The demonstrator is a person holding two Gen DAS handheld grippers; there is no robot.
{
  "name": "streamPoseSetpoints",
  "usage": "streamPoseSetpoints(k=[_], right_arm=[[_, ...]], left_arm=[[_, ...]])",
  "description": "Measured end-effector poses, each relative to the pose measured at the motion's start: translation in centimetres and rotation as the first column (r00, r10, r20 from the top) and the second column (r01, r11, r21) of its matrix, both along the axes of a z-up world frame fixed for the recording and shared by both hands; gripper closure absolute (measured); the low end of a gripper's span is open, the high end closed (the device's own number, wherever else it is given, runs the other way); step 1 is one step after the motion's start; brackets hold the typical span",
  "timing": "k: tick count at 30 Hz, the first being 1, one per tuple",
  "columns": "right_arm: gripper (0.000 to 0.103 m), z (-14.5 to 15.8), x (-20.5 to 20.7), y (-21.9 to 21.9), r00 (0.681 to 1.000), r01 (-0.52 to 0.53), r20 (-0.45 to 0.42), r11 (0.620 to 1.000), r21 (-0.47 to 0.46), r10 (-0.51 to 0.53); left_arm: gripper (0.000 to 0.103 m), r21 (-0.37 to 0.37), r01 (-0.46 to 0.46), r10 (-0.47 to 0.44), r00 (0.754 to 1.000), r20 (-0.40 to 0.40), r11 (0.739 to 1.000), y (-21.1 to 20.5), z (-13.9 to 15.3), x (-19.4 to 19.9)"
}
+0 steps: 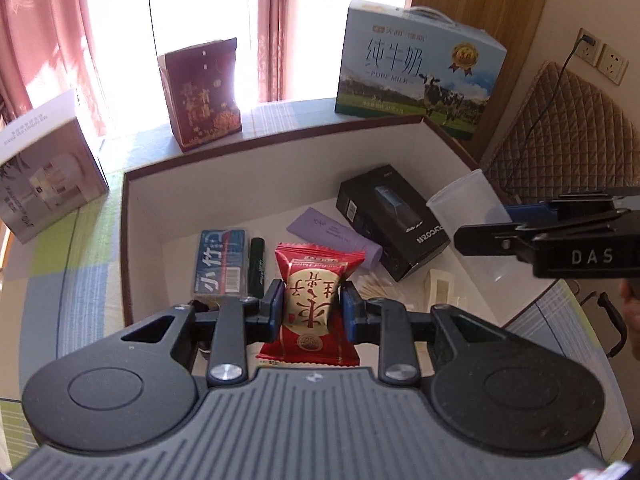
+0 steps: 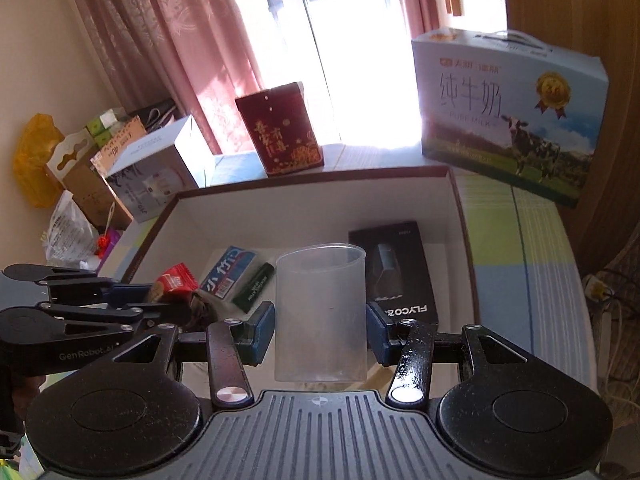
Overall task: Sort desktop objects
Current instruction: 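Carry the red snack packet and clear cup over the brown box with both tools, then open the left tool to drop the red packet while the right tool releases the cup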
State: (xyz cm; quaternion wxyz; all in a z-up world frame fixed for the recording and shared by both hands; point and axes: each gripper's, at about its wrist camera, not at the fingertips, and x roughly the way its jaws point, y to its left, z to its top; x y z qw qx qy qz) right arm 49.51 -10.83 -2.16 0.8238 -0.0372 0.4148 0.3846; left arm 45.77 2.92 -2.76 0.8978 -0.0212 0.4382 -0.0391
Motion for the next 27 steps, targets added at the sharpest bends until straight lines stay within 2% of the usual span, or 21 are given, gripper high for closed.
streamPoseSetpoints(k=[4,9,25,27], right_arm=[[0.057,-1.5,0.8,1.5,0.999,-0.021,-0.035,0.999,-0.030,0.020],[0.057,-3.1,1.6,3.4,0.998,-0.047,-0.053,0.996,-0.080,0.042],[0.057,-4.8,3.6,5.2,0.996,-0.048,-0.086,0.992,-0.117,0.038],[0.057,-4.8,3.6,5.4,0.995,-0.049,-0.090,0.992,-0.118,0.039]], left_arm=[[0.078,-0.002,-0.008,0.008,0.998,-0.066,1.000,0.2,-1.9,2.0],[0.078,0.015,-0.020,0.021,0.994,-0.110,1.000,0.7,-3.5,4.0],[0.078,0.001,-0.060,0.059,0.984,-0.166,0.998,1.6,-6.0,7.1],[0.074,-0.002,-0.063,0.062,0.984,-0.169,0.998,1.7,-6.1,7.1]])
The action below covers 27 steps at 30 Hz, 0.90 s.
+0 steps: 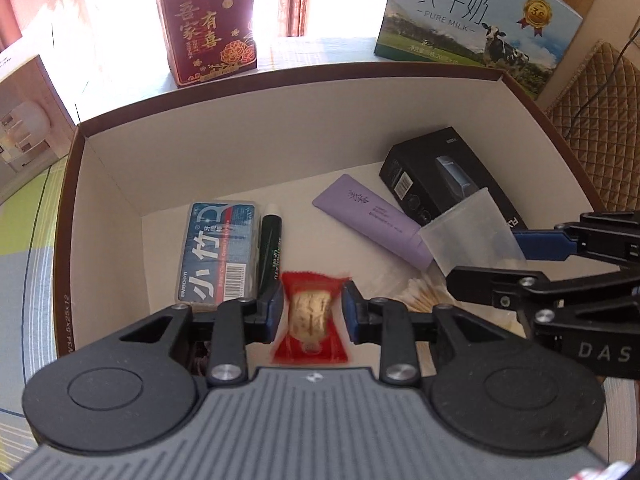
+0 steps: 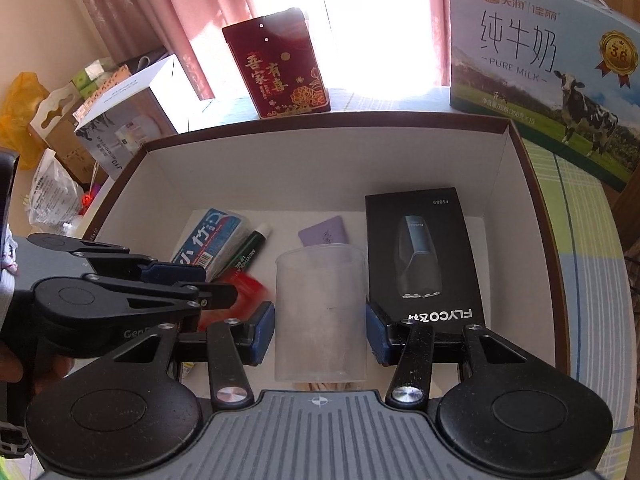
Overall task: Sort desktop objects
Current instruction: 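Open the left tool to drop the red packet while the right tool releases the cup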
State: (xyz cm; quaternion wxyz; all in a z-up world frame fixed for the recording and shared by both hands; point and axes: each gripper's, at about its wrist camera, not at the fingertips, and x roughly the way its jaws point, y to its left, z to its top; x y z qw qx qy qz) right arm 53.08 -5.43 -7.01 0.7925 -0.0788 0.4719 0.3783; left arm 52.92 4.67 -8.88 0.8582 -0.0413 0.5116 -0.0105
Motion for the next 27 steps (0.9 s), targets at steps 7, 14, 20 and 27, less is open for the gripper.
streamPoseSetpoints(k=[7,14,20,27], right_arm=[[0.057,0.0,-0.7,0.3,1.000,-0.024,-0.013,1.000,0.002,0.024],[0.057,-0.4,-2.2,1.1,0.996,-0.083,-0.029,0.997,-0.006,0.083],[0.050,-0.9,-3.4,2.0,0.989,-0.143,-0.036,0.990,0.000,0.143],[0.009,0.2,-4.7,0.9,0.993,-0.117,0.019,0.993,0.015,0.117]], left_arm=[[0.065,0.003,-0.017,0.017,1.000,-0.002,1.000,0.8,0.5,-0.6],[0.058,0.052,-0.012,0.013,1.000,-0.014,0.999,1.5,1.3,-2.5],[0.049,0.065,-0.023,0.023,1.000,-0.001,0.998,1.9,2.3,-4.1],[0.033,0.093,-0.046,0.042,0.998,0.044,0.995,2.2,4.3,-6.4]])
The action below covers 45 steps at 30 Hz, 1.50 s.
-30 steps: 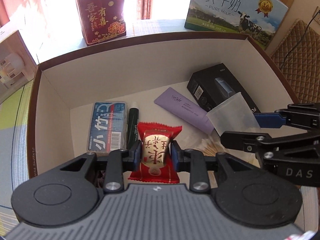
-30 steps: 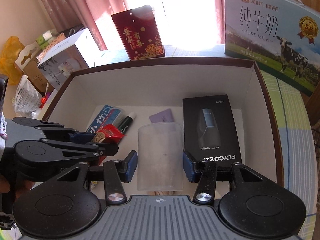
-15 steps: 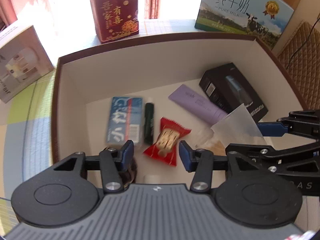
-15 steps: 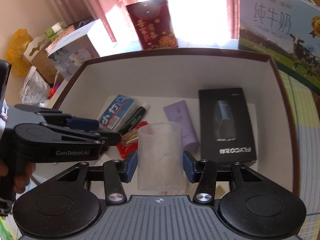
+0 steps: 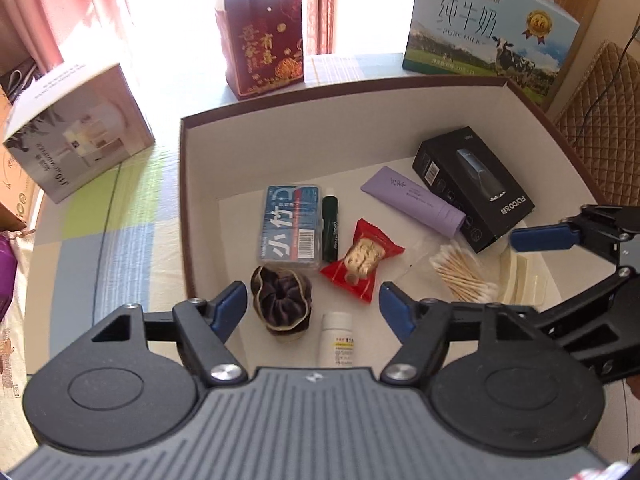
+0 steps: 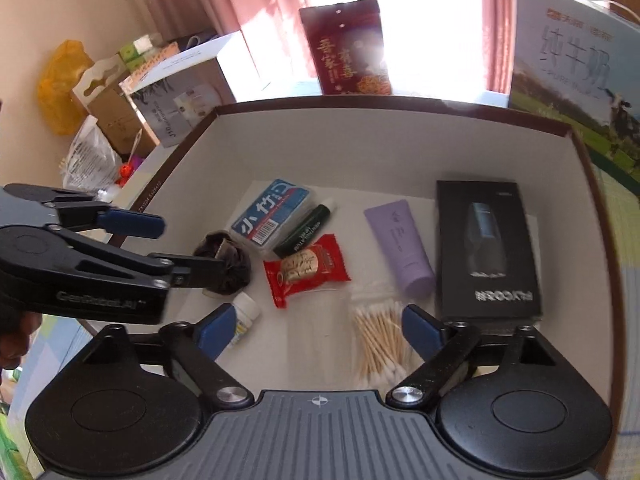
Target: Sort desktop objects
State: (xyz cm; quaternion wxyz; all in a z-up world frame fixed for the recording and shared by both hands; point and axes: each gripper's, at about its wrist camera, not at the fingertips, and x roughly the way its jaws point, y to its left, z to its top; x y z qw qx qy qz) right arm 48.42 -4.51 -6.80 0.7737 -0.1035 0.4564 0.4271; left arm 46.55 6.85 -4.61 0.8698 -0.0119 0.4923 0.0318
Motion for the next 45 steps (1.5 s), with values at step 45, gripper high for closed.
streamPoseSetpoints(k=[45], right_arm=[[0.002,7.1,-10.6,-12.3,0.980,0.133,0.140,0.987,0.092,-0.145]], left_arm=[[0.001,0.085,-0.106,0.089,0.979,0.184,0.991,-8.0,7.1,-16.8]])
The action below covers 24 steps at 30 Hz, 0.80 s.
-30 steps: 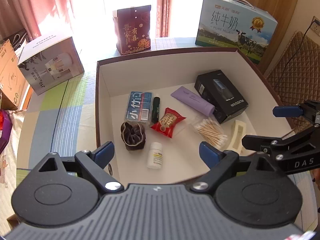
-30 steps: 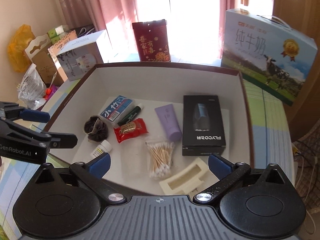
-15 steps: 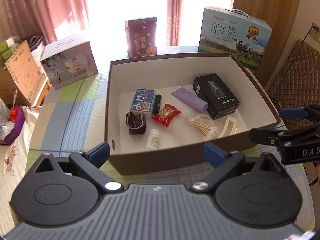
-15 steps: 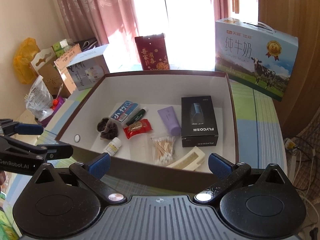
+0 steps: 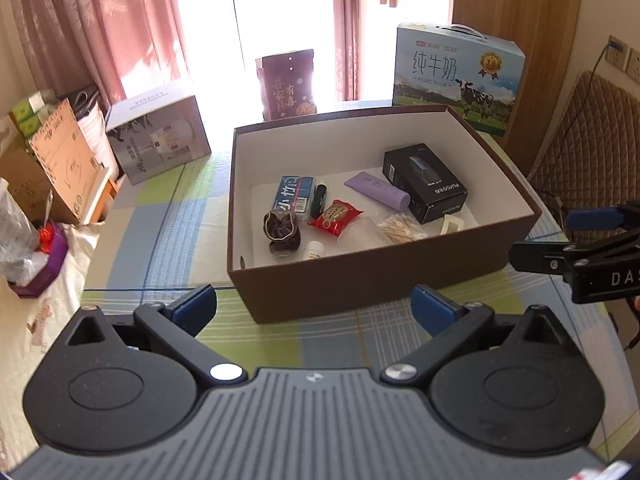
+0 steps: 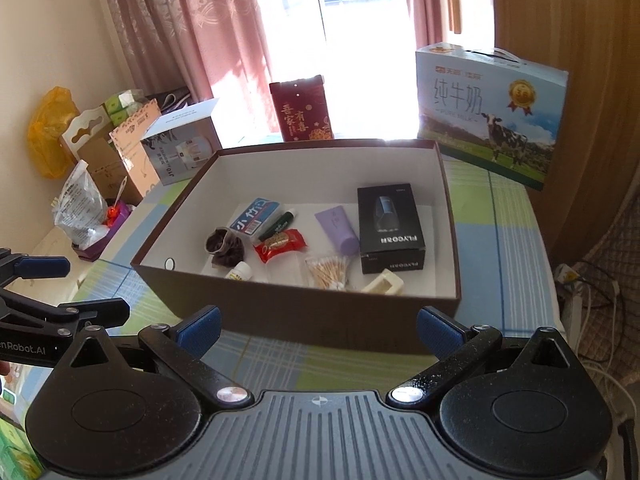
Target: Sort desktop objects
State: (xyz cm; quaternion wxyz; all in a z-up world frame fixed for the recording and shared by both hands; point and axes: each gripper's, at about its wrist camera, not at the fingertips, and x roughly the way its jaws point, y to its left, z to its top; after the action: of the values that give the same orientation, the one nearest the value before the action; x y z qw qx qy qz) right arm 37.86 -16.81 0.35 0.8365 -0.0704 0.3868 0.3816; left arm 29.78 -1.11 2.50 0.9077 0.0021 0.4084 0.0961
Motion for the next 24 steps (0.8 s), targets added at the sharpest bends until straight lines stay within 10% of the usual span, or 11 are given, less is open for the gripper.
streamPoseSetpoints(k=[24], right_arm=[[0.002,1.7,-11.5,-3.5,0.998,0.069,0.014,0.997,0.024,-0.069]], left_arm=[[0.001,-0.005,0.045,-0.045,0.999,0.001,0.999,-1.2,1.4,-10.6]])
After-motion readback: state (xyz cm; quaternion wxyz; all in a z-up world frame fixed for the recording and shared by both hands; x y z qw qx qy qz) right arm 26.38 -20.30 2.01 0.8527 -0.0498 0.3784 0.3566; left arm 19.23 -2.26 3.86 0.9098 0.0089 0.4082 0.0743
